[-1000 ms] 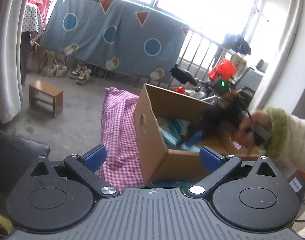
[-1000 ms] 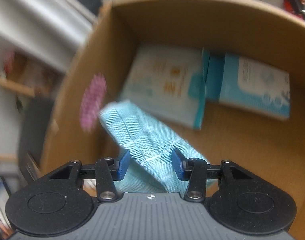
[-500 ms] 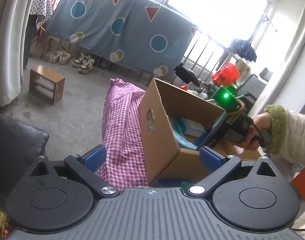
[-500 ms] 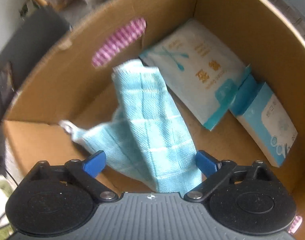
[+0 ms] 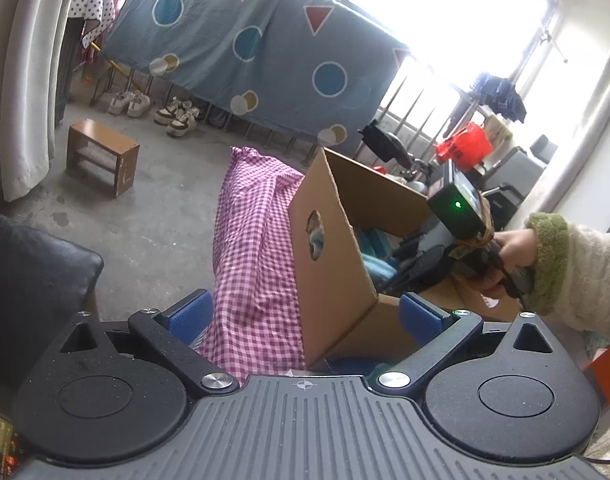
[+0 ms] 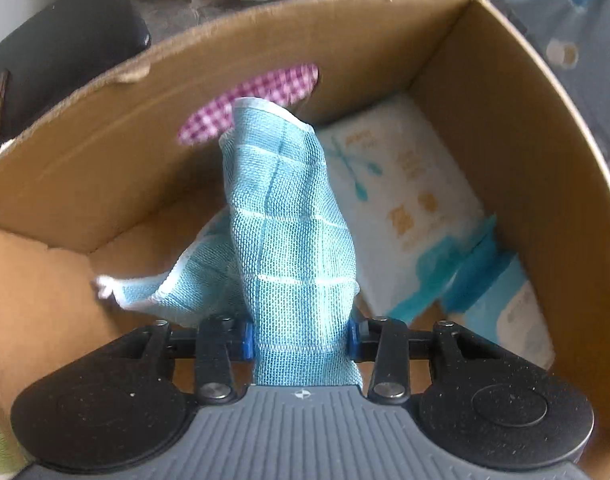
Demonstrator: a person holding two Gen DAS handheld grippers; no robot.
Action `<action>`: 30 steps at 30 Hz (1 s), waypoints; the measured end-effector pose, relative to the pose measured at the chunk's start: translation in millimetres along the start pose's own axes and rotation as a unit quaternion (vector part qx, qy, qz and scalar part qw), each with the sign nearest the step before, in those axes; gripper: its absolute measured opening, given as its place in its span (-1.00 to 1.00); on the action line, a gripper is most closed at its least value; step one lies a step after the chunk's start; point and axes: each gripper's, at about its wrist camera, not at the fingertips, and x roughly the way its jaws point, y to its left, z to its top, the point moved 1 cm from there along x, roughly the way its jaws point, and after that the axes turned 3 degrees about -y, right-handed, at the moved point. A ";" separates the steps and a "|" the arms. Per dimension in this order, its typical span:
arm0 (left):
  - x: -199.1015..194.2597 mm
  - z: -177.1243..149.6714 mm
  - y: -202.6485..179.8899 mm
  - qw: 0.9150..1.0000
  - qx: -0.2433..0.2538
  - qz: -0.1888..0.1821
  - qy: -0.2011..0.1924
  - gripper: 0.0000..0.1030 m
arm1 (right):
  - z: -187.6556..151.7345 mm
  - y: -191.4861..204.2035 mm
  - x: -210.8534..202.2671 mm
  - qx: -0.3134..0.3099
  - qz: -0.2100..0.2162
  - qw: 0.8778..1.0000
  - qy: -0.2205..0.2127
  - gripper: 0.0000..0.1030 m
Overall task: Organize soft objects
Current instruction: 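Grasp the towel inside the box with the right gripper and tuck it down, then move the right gripper down to the blue-and-white wet-wipes pack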
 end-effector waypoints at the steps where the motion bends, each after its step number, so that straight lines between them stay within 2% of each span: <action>1: -0.1 -0.3 -0.7 1.000 0.001 0.001 0.001 0.94 | -0.3 0.3 -0.9 -0.009 -0.005 1.000 -0.011 -0.18; 3: 0.3 -0.9 -1.3 1.000 0.001 0.002 0.003 0.94 | 1.2 4.0 -2.9 -0.028 -0.013 0.999 -0.030 -0.17; 5: 0.8 -1.5 -1.4 1.000 -0.001 0.001 0.005 0.94 | 0.0 1.6 -4.6 -0.033 -0.019 0.998 -0.044 -0.04; 9: 0.1 -2.5 -2.4 1.000 0.000 0.004 0.007 0.94 | -8.7 0.8 -7.2 -0.015 -0.028 0.999 -0.041 0.36; 14: -3.9 -2.0 -3.4 1.000 0.001 0.006 0.004 0.94 | -9.3 -8.0 -16.0 0.005 -0.012 0.999 -0.043 0.55; 16: -5.7 -2.2 -3.3 1.000 0.000 0.008 0.005 0.94 | -8.9 -11.6 -23.3 0.013 -0.013 0.998 -0.053 0.72; 18: -7.9 -2.3 -3.6 1.000 -0.001 0.010 0.005 0.94 | -9.2 -16.6 -31.5 0.026 -0.004 0.997 -0.070 0.79; 26: -19.9 -4.0 -11.5 1.000 -0.003 0.007 0.001 0.94 | -18.6 -34.4 -80.2 0.102 0.024 0.983 -0.150 0.82; 30: -23.9 -6.9 -16.9 1.000 -0.001 -0.003 0.007 0.94 | -34.1 -37.3 -118.4 0.162 0.056 0.960 -0.222 0.82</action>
